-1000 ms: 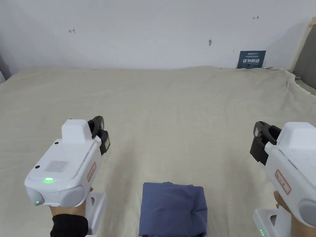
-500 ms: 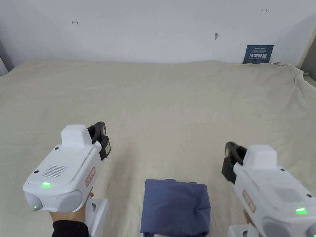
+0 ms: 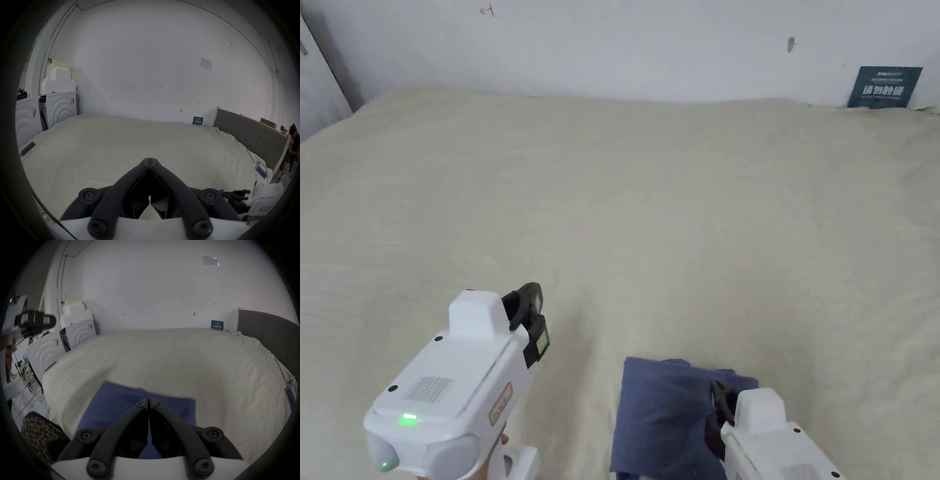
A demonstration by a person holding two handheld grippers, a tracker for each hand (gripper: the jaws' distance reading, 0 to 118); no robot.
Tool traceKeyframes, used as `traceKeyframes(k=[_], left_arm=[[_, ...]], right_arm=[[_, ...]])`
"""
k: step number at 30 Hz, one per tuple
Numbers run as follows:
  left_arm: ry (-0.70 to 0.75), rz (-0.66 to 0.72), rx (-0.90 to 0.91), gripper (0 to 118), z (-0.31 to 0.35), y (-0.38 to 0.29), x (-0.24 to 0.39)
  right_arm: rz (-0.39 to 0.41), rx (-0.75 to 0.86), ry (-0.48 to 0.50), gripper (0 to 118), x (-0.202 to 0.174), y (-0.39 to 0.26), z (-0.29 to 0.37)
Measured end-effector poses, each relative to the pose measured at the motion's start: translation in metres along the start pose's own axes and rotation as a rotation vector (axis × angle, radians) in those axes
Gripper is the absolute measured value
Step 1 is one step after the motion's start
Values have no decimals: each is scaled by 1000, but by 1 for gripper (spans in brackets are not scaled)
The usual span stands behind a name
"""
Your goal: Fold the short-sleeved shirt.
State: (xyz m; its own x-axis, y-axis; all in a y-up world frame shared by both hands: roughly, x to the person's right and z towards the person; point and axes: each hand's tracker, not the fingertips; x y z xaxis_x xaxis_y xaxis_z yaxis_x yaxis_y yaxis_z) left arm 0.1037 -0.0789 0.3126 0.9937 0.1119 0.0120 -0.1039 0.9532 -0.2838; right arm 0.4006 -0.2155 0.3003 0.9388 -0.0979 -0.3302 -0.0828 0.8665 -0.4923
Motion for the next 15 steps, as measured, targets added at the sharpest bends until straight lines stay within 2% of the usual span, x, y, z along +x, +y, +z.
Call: traceKeyframes(k=[6,8,11,13,15], left_arm=[[-15,4,-55,0,-4,-14,-2],[-34,10,-99,0,-7,-21,0],[-85,28,-189,5,-14,-32,5],[-133,64,-261,12,-21,-41,8],[-184,119,-359,36,-29,-50,11]], right_arm=[[-12,-129,-4,0,5,-47,-23],[-33,-75,-6,0,4,-50,-19],[-22,-102,-12,0,4,-46,-22],[-13,-103,-9,0,4,-46,-22],[-19,-102,-2,0,6,-47,-23]])
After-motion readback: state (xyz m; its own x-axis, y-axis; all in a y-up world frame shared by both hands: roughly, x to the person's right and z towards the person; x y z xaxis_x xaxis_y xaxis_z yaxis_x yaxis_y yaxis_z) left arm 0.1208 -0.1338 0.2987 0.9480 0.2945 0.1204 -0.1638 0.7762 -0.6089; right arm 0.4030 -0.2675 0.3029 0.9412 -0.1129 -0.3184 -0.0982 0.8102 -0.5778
